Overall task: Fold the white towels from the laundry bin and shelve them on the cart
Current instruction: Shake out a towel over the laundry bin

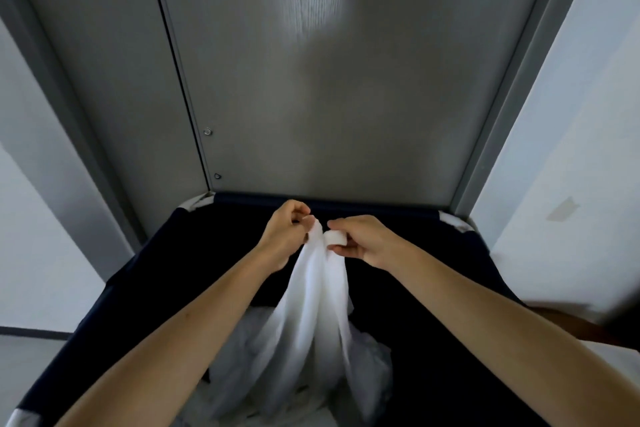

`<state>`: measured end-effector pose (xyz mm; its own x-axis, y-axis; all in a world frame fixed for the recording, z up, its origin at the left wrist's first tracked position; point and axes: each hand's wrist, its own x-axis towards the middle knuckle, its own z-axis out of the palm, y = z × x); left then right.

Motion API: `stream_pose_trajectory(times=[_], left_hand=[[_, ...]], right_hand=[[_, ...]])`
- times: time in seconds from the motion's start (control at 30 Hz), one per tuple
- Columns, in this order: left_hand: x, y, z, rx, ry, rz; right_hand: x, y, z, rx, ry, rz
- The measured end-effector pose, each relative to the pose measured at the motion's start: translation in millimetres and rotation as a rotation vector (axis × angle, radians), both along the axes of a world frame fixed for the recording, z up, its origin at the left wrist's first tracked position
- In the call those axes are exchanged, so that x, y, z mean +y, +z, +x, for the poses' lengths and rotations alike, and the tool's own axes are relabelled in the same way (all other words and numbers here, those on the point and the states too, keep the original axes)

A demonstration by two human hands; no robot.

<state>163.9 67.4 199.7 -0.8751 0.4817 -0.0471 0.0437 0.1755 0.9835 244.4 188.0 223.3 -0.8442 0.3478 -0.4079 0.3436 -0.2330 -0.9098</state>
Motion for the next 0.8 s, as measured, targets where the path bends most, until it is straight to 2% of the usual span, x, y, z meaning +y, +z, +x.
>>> stream_pose_trajectory(times=[0.13,0.23,0.43,0.63,0.7,0.8], left_hand=[[-1,-10,31,0.197,0.077,-0.036],[-5,-17,46,0.263,0.118,-0.022],[-11,-27,67,0.306,0.172,0.027],[-14,-46,80,0.321,-0.026,0.012],[-16,-50,80,0.380,-0.043,-0.019],[-17,-55,77,0.345,0.076,-0.012]], right_hand=[[-7,-6,4,0.028,-0.043,-0.019],[-11,-15,10,0.028,-0.095,-0.047],[-11,-30,21,-0.014,-0.192,-0.058],[-17,-51,29,-0.006,-0.187,-0.180],[-15,-52,33,0.000,-0.138,-0.170],[-16,-57,35,-0.001,-0.054,-0.043]])
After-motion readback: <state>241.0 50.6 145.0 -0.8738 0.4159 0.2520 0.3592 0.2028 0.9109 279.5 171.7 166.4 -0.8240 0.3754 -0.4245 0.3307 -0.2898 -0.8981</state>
